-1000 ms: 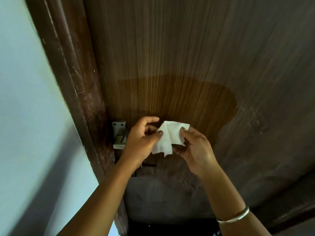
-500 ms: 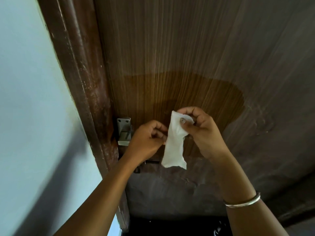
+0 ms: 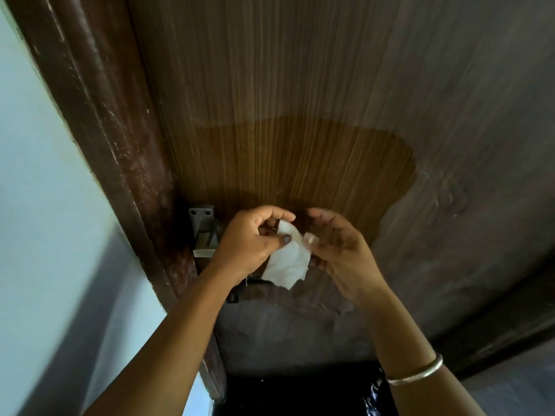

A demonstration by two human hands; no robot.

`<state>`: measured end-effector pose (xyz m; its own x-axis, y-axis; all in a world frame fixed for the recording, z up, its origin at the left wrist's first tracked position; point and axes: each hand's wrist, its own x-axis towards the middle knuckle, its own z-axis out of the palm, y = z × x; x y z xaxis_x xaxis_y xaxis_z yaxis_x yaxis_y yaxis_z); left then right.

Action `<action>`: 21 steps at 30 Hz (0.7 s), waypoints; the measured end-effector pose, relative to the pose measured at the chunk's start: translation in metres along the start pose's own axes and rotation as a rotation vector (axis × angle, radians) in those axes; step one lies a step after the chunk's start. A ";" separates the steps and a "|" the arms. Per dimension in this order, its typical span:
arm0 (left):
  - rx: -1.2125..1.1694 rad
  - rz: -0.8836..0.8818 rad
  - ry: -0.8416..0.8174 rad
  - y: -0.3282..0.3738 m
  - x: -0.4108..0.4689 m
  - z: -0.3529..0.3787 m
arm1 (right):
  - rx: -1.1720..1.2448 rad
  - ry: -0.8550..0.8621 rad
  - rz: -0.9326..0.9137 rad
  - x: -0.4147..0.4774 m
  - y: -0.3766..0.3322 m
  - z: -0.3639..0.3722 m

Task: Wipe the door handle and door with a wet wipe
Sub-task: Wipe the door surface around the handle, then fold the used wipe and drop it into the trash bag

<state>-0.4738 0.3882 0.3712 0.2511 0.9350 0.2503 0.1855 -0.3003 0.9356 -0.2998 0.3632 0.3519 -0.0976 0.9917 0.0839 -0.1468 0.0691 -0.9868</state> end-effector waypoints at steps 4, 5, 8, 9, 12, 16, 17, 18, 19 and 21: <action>0.229 -0.008 -0.071 -0.001 0.004 0.006 | -0.233 0.075 -0.042 -0.007 0.010 0.002; 0.336 0.031 -0.060 -0.002 0.004 0.009 | -0.291 0.099 -0.061 -0.007 0.012 0.002; 0.545 0.144 0.005 -0.005 0.002 0.016 | -0.490 0.190 -0.122 -0.009 0.014 0.002; 0.558 0.164 0.018 -0.006 0.001 0.017 | -0.536 0.222 -0.128 -0.009 0.015 0.002; 0.503 0.222 -0.012 -0.005 0.001 0.019 | -0.501 0.272 -0.160 -0.010 0.014 0.001; 0.257 0.078 0.015 -0.003 0.001 0.027 | -0.363 0.301 -0.225 -0.014 0.014 -0.002; 0.150 -0.003 -0.003 -0.004 0.000 0.032 | -0.362 0.321 -0.240 -0.016 0.014 -0.005; 0.031 -0.074 -0.048 -0.005 -0.001 0.038 | -0.366 0.337 -0.245 -0.019 0.015 -0.009; -0.070 -0.126 -0.100 -0.007 -0.003 0.044 | -0.349 0.341 -0.237 -0.024 0.015 -0.014; -0.173 -0.188 -0.176 -0.013 -0.005 0.058 | -0.226 0.315 -0.188 -0.035 0.017 -0.025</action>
<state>-0.4225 0.3763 0.3432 0.3915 0.9195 0.0359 0.0833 -0.0743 0.9938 -0.2747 0.3325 0.3288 0.2211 0.9417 0.2537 0.0899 0.2394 -0.9668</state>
